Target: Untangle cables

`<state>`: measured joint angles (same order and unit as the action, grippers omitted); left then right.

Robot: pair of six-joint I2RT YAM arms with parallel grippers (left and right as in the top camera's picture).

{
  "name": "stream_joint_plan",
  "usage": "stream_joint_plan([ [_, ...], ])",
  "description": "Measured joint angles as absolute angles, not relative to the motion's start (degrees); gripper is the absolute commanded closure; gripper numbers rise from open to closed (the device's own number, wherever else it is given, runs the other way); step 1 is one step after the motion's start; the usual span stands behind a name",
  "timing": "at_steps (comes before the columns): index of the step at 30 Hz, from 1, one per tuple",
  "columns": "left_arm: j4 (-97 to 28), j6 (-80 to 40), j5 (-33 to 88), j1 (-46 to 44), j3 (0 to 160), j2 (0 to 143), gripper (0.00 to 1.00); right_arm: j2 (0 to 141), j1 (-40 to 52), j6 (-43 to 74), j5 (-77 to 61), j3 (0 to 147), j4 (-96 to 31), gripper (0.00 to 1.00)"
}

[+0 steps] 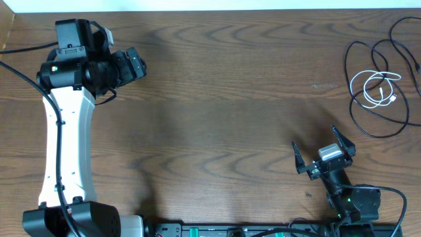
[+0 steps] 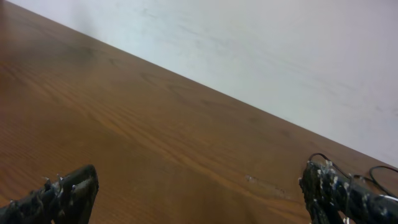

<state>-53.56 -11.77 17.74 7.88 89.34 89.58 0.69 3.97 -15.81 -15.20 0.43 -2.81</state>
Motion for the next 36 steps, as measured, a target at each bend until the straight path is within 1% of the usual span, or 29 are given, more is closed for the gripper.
stream_joint_plan([
  [5, -53.5, -11.8, 17.6, 7.9, 89.3, 89.6, 0.05, 0.7, 4.0, -15.8, -15.2, 0.4, -2.8, 0.01],
  [9, -53.5, -11.7, 15.2, 7.9, 89.3, 89.3, 0.05, 0.7, 4.0, -15.8, -15.2, 0.4, -2.8, 0.01],
  [11, -52.8, -11.8, 13.8, 7.9, 88.1, 88.0, 0.05, 0.7, 4.0, -15.8, -15.2, 0.4, -2.8, 0.01],
  [13, -49.2, -11.8, 12.6, 7.9, 84.4, 84.0, 0.05, 0.7, 4.0, -15.8, -15.2, 0.4, -2.8, 0.01],
  [17, -36.3, -11.8, 11.4, 7.9, 71.2, 70.9, 0.05, 0.7, 4.0, -15.8, -15.2, 0.4, -2.8, 0.01],
  [18, -35.0, -11.8, 11.4, 7.9, 68.9, 68.4, 0.05, 0.7, 4.0, -15.8, -15.2, 0.4, -2.8, 0.01],
  [19, -29.6, -11.8, 11.2, 7.9, 63.9, 64.2, 0.05, 0.7, 4.0, -15.8, -15.2, 0.4, -2.8, 0.01],
  [26, -14.3, -10.7, 11.0, 7.9, 39.4, 40.9, 0.05, 0.7, 4.0, -15.6, -15.2, 0.4, -2.8, 0.01],
  [33, -2.1, -10.0, 10.9, 7.9, 21.7, 28.6, 0.05, 0.7, 4.0, -15.6, -15.2, 0.4, -2.8, 0.01],
  [36, 0.8, -9.8, 10.8, 7.9, 16.4, 25.1, 0.05, 0.7, 4.0, -15.6, -15.2, 0.4, -2.8, 0.01],
])
